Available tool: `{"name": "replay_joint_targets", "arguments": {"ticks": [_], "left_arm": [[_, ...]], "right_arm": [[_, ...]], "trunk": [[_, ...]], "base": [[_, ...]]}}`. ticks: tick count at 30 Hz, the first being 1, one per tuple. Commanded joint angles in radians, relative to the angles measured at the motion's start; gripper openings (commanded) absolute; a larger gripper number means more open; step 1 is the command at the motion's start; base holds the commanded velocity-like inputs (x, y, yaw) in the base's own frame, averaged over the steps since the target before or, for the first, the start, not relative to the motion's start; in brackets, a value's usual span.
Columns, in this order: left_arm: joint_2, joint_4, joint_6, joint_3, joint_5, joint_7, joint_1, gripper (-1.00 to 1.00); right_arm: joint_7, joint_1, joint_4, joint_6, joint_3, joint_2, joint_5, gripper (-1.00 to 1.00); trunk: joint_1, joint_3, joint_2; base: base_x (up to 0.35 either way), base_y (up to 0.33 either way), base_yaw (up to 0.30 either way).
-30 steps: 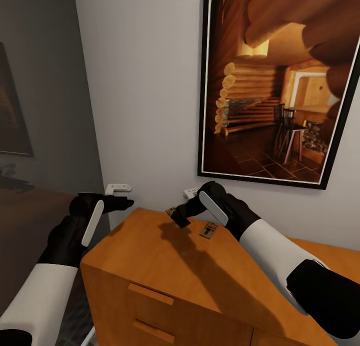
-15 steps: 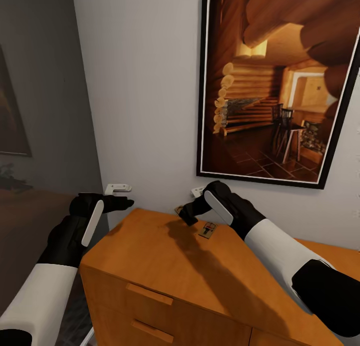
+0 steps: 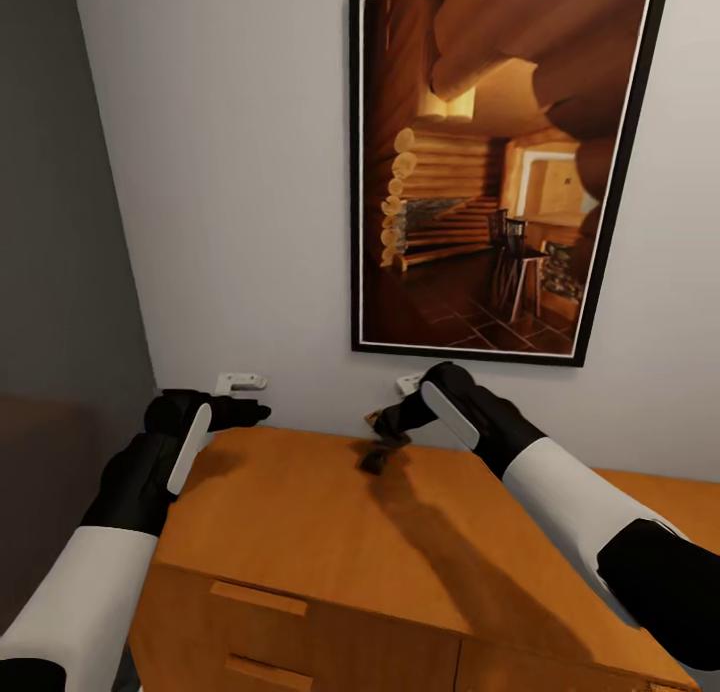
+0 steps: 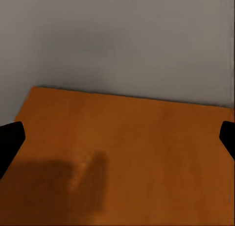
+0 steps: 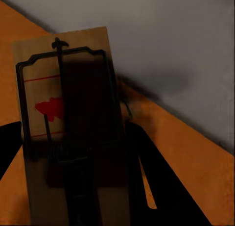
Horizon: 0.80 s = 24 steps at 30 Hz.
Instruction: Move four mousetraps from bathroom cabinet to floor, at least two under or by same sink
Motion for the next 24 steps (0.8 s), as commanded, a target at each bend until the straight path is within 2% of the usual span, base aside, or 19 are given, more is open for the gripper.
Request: {"name": "replay_joint_targets", "arguments": {"ticks": [1,6,13,17,21,24], "left_arm": [[-0.001,0.004,0.004,-0.001,0.001,-0.001,-0.001,1.00],[-0.016,0.026,0.002,-0.002,-0.001,-0.001,-0.001,1.00],[-0.038,0.053,0.000,-0.003,-0.002,0.001,-0.001,1.00],[-0.054,0.069,-0.001,-0.004,-0.002,0.001,-0.001,1.00],[-0.080,0.095,-0.003,-0.004,-0.004,0.001,-0.001,1.00],[-0.097,0.122,-0.005,-0.004,-0.007,0.001,-0.001,1.00]], "right_arm": [[-0.009,-0.001,-0.001,0.001,0.005,-0.006,-0.014,-1.00],[-0.005,0.002,-0.004,0.001,0.007,-0.034,-0.018,-1.00],[-0.005,0.005,-0.004,0.001,0.008,-0.062,-0.017,-1.00],[-0.006,0.006,0.002,0.001,0.009,-0.086,-0.018,-1.00],[-0.004,0.006,-0.011,0.001,0.010,-0.117,-0.018,-1.00],[-0.001,0.007,-0.067,0.001,0.009,-0.151,-0.020,-1.00]], "trunk": [[0.000,-0.001,-0.001],[0.000,-0.001,-0.001],[0.000,-0.001,-0.001],[0.000,-0.001,-0.001],[0.000,-0.001,-0.001],[0.000,-0.001,-0.001]], "base": [[0.000,0.000,-0.238],[0.000,0.000,-0.136],[0.000,0.000,-0.027],[0.000,0.000,-0.005],[0.000,0.000,-0.002],[0.000,0.000,0.000]]}}
